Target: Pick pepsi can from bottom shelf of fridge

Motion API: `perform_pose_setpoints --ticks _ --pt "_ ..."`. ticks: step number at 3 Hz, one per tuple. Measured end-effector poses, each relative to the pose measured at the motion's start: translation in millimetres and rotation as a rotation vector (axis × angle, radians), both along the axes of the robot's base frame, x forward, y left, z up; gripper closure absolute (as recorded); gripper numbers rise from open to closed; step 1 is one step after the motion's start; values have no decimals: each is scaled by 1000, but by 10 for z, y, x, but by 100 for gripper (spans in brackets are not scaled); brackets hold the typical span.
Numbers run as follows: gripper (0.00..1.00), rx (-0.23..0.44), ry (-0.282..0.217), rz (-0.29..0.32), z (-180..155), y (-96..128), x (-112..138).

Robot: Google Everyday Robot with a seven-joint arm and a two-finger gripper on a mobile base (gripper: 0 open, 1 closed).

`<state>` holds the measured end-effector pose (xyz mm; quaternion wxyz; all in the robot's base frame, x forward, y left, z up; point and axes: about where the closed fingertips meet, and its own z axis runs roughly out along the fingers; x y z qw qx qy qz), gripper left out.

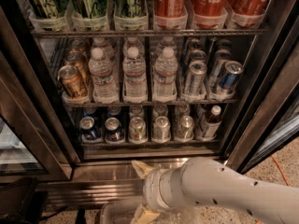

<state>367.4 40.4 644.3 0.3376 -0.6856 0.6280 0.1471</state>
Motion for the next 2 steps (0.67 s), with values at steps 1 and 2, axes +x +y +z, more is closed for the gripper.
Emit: perform_pose_setpoints --ticks 1,2 --pt "0 0 0 0 0 0 0" --pt "0 48 -38 -20 -99 104 53"
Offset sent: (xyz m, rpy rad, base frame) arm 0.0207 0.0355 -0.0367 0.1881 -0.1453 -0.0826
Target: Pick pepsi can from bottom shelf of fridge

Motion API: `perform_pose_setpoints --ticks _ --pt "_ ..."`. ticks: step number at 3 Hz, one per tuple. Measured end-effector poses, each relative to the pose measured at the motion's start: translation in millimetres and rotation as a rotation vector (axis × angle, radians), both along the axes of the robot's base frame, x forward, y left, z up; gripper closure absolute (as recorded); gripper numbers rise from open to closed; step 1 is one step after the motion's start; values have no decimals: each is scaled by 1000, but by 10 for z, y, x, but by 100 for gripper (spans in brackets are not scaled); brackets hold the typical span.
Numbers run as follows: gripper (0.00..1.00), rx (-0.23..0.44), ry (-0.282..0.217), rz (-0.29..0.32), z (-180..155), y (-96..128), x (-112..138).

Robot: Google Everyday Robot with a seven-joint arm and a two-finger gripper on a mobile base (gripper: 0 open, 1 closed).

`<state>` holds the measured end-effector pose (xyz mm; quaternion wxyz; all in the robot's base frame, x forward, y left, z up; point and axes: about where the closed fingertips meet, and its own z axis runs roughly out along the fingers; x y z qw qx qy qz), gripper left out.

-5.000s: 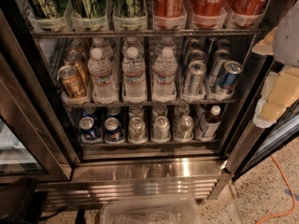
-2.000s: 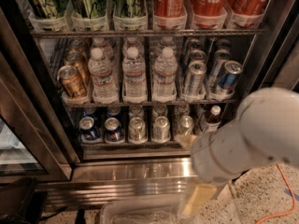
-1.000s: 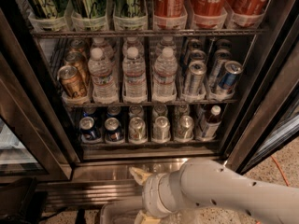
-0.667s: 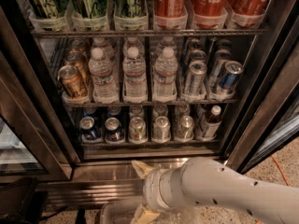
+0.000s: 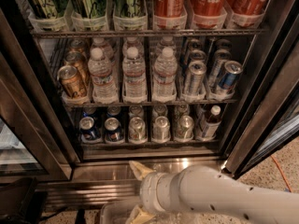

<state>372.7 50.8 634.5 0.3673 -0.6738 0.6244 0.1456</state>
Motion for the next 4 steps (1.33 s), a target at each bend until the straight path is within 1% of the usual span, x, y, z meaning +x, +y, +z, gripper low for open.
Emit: perform_pose_setpoints --ticks 1,2,3,4 --pt "0 71 -55 -9 -261 267 51" --pt "0 121 -131 -35 -422 483 222" --pt "0 166 -230 -93 -464 618 560" --pt "0 251 -273 -160 -439 705 925"
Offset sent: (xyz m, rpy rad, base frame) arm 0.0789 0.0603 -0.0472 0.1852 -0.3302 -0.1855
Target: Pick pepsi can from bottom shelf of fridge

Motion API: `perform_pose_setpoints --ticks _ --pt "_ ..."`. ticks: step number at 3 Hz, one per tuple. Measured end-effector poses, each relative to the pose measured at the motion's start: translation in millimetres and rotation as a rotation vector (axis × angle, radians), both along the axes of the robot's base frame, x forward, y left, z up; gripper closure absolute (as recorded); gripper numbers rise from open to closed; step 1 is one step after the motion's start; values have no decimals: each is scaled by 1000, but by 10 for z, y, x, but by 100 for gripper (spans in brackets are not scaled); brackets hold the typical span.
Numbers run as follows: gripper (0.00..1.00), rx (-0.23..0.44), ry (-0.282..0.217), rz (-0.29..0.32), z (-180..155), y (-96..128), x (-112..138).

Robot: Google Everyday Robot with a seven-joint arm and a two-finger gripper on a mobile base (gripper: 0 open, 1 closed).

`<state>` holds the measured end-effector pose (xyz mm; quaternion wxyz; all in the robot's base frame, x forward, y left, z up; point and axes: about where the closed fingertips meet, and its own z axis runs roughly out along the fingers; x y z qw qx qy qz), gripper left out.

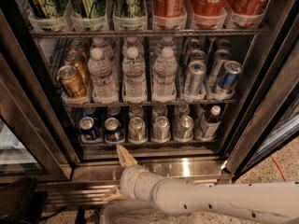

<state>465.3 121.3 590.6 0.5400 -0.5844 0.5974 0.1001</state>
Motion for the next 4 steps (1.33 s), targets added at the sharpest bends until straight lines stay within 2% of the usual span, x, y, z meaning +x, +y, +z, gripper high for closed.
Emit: perform_pose_setpoints --ticks 1,2,4 --pt "0 0 0 0 0 0 0" --pt "0 44 -31 -39 -53 44 86" --pt "0 208 -110 -198 -168 341 216"
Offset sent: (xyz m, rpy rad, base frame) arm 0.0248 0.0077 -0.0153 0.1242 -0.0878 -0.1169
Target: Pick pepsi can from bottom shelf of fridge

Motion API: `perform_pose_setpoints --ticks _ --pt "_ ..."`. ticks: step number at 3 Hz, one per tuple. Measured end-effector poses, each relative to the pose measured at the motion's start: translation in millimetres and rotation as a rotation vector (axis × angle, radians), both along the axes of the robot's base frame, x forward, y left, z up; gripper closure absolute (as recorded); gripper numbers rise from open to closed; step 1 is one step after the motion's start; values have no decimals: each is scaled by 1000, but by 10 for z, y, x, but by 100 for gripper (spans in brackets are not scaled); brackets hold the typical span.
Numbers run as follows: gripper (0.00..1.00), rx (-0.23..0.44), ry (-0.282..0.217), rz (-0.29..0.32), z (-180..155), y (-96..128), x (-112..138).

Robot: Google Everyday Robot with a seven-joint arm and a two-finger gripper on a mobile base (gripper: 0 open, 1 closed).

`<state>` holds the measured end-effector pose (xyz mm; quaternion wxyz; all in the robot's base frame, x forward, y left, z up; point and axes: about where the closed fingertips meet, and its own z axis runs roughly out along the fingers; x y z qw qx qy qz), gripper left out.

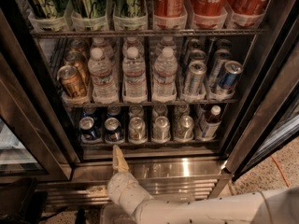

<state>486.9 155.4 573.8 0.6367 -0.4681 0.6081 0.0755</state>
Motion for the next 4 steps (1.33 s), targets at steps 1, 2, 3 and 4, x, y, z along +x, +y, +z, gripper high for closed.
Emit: perform_pose_setpoints --ticks 1,2,3,4 --pt "0 54 -58 -112 35 3 104" --pt "0 95 -123 -255 114 -138 269" --pt "0 157 -158 -392 162 -358 452" --pt "10 210 -166 -458 159 -447 539"
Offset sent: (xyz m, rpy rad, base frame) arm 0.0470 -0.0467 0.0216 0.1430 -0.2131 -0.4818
